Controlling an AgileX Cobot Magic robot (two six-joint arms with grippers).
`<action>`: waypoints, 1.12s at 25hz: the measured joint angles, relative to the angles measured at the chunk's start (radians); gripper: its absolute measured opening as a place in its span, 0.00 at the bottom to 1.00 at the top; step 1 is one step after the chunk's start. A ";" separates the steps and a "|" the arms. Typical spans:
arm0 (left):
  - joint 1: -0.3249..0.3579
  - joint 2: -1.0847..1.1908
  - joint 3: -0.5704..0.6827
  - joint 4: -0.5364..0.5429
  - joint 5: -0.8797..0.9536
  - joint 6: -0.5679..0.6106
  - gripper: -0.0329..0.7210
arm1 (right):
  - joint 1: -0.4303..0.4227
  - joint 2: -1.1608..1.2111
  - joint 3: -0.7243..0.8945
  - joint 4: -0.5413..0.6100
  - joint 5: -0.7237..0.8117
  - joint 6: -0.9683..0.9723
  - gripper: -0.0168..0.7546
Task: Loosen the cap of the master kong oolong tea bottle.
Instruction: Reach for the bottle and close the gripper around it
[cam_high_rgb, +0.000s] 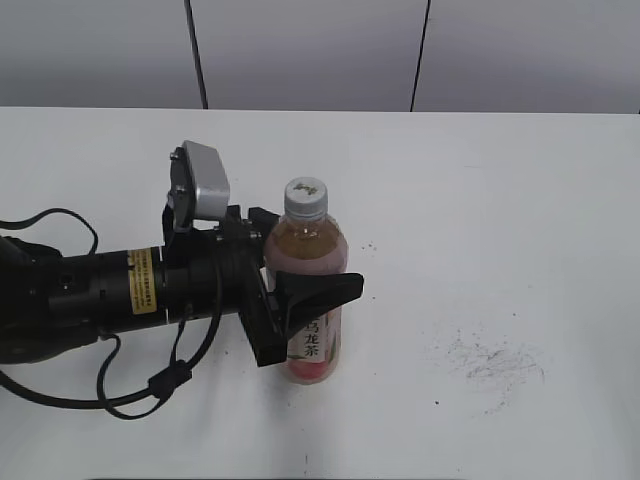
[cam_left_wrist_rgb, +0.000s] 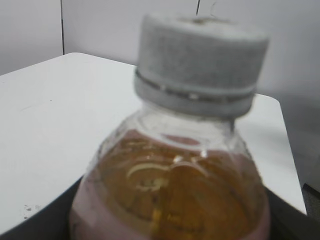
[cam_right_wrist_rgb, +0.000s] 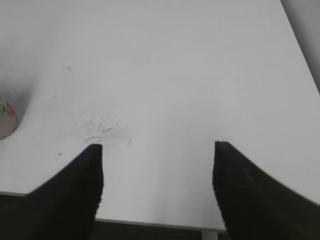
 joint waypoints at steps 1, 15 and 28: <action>0.000 0.000 0.000 0.000 0.000 0.000 0.63 | 0.000 0.046 -0.012 0.018 -0.018 -0.047 0.67; 0.000 0.000 0.000 0.000 0.000 0.000 0.63 | 0.138 0.896 -0.497 0.210 0.073 -0.407 0.51; -0.001 0.000 0.000 0.001 -0.002 0.001 0.63 | 0.605 1.470 -1.049 -0.042 0.162 -0.109 0.50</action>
